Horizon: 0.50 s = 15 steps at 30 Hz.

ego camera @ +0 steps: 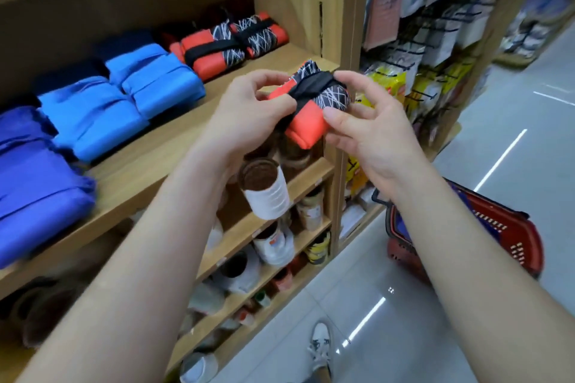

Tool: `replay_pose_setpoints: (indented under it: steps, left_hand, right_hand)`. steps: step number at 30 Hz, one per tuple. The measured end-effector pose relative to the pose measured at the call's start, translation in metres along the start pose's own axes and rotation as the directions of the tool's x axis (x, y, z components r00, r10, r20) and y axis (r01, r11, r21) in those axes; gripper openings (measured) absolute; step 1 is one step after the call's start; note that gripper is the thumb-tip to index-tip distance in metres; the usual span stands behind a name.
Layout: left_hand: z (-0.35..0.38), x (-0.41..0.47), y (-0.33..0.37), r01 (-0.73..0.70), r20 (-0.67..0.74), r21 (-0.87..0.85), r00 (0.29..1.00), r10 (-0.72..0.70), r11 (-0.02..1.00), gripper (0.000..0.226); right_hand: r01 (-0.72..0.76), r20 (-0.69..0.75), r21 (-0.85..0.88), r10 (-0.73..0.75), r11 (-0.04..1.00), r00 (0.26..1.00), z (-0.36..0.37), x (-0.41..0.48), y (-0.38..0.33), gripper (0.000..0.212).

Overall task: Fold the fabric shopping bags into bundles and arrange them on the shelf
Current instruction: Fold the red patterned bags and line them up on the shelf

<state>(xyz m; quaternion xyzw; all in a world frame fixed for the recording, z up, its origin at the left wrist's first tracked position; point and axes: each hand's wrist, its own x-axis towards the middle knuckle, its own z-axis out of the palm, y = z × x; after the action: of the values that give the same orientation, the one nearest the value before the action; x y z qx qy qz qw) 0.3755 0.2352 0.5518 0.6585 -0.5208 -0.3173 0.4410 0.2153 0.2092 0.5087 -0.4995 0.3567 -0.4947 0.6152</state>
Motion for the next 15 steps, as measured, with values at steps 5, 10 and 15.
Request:
replay_pose_setpoints:
  steps: [5,10,15]
  left_hand:
    - [-0.007,0.054,-0.014,-0.157,0.045,0.353,0.988,0.151,0.922,0.068]
    - [-0.006,0.089,-0.023,-0.19,0.01,0.437,0.978,0.207,0.879,0.088]
    - [-0.003,0.117,-0.02,-0.091,-0.034,0.403,0.993,0.114,0.911,0.08]
  right_hand:
    - [-0.032,-0.195,0.066,0.044,0.997,0.98,0.017,0.069,0.008,0.039]
    - [0.005,-0.228,0.005,-0.003,1.0,0.974,0.022,0.104,0.011,0.038]
    - [0.07,-0.227,-0.427,-0.182,0.901,0.957,0.006,0.128,0.012,0.025]
